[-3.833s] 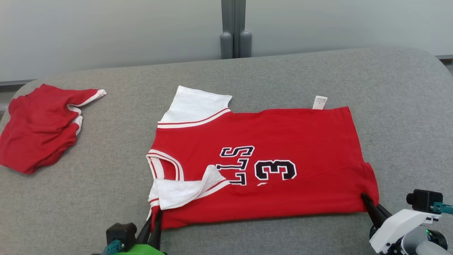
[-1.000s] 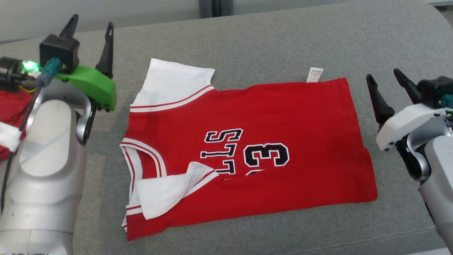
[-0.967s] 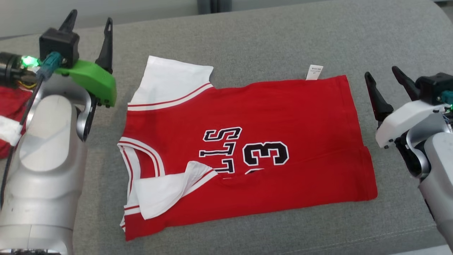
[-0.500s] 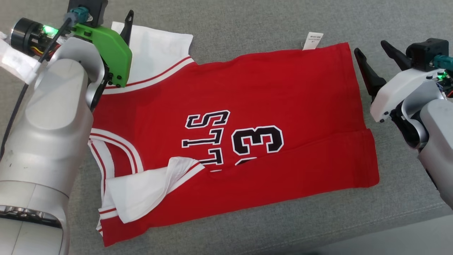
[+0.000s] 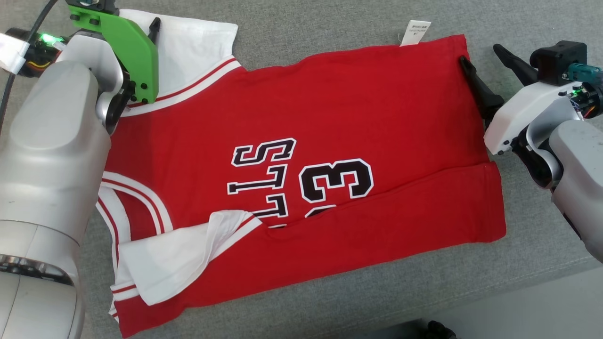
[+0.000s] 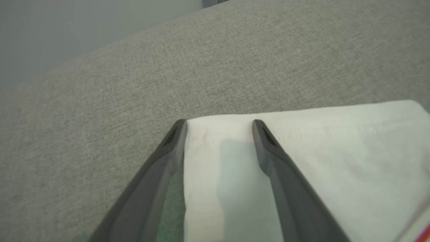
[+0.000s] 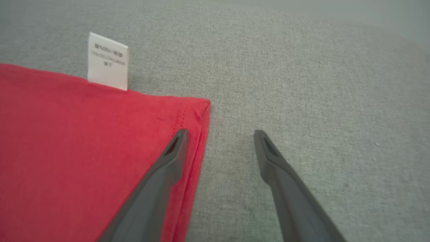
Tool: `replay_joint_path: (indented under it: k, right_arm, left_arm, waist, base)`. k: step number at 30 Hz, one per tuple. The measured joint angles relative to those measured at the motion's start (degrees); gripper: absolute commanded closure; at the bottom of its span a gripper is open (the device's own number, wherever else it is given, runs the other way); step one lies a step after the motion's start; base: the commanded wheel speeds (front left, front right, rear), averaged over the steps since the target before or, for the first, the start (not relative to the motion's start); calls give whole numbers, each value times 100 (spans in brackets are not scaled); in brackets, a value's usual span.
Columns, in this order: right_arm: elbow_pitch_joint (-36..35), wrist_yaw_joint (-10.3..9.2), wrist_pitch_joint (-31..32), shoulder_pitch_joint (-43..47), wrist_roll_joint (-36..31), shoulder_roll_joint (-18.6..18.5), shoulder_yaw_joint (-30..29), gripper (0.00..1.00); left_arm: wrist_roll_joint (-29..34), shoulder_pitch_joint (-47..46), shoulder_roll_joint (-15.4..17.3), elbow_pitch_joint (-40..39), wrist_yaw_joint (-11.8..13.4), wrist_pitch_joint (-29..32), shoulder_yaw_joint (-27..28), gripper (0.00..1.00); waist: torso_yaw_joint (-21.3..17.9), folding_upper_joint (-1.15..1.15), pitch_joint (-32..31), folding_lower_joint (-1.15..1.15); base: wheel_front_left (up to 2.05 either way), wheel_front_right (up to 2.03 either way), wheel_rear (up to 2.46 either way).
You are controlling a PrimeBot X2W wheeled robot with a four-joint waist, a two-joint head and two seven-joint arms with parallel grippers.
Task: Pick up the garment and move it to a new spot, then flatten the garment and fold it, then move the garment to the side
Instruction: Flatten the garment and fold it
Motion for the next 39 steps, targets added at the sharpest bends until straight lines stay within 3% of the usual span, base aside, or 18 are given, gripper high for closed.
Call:
replay_joint_path:
  k: [15, 22, 23, 27, 39]
  right_arm:
    - [257, 0, -235, -339, 745, -202, 904, 0]
    - [205, 0, -261, -415, 1261, -220, 1187, 0]
    - [198, 0, -237, -435, 1355, -236, 1228, 0]
    - [144, 0, -121, -548, 1658, -322, 1449, 0]
    - [-153, -2, 112, -754, 2577, -570, 1987, 0]
  left_arm:
    - [-222, -298, 2, 326, -15, 360, -332, 0]
    - [-833, -271, -118, 277, 8, 601, -227, 0]
    - [-899, -268, -130, 250, 9, 622, -222, 8]
    - [-1026, -266, -171, 170, 8, 668, -287, 100]
    - [-1379, -153, -176, -170, 0, 457, -597, 100]
  waist:
    - [127, 0, -42, 0]
    - [138, 0, -30, 0]
    - [146, 0, -24, 0]
    - [196, 0, -1, 0]
    - [420, 0, -25, 0]
  base:
    - [0, 0, 0]
    - [0, 0, 0]
    - [0, 0, 0]
    - [0, 0, 0]
    - [0, 0, 0]
